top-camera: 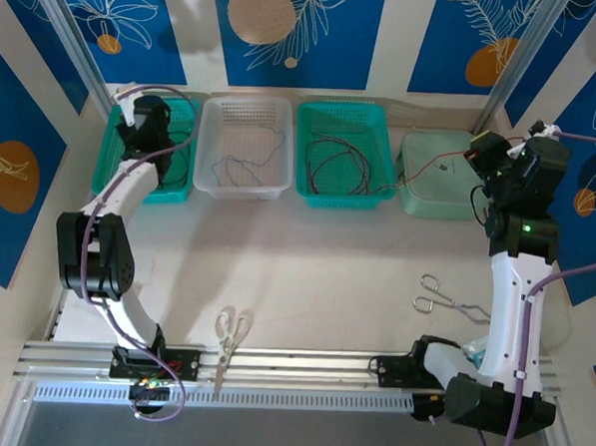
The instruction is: Untangle the cables
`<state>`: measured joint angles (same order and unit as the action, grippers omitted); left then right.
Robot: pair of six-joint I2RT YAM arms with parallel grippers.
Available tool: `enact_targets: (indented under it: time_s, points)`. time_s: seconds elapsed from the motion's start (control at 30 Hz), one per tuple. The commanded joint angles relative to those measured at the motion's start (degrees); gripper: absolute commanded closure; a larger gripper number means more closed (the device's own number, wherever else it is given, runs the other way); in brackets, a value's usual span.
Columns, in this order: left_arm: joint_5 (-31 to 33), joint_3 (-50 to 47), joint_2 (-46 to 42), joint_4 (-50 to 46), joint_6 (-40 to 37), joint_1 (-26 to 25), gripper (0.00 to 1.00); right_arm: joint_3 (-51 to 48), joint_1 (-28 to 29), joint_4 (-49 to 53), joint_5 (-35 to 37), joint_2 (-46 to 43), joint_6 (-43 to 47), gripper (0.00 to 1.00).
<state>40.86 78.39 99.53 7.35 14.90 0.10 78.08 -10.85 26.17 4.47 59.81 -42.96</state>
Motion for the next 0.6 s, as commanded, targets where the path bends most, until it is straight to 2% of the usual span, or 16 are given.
enact_targets:
  time_s: [0.0,0.13,0.2,0.4,0.57]
  points:
    - [-7.7,1.7,1.7,-11.6,13.1,2.7,1.00,3.8,3.0,-2.9,-2.5,-0.3,2.9,1.00]
    - [-17.0,5.1,5.6,-18.3,15.4,4.9,1.00,6.5,7.2,-3.2,-2.1,1.0,4.4,1.00]
    - [-19.0,6.9,7.7,-21.8,16.8,5.3,1.00,7.3,9.3,-3.9,-1.3,1.5,4.6,1.00]
    - [-32.4,11.5,15.4,-26.5,21.3,8.0,1.00,7.2,15.1,-12.1,-2.5,3.1,7.5,1.00]
    - [-39.4,12.3,19.1,-27.2,25.6,10.0,1.00,10.3,17.0,-16.4,-3.0,6.3,6.4,1.00]
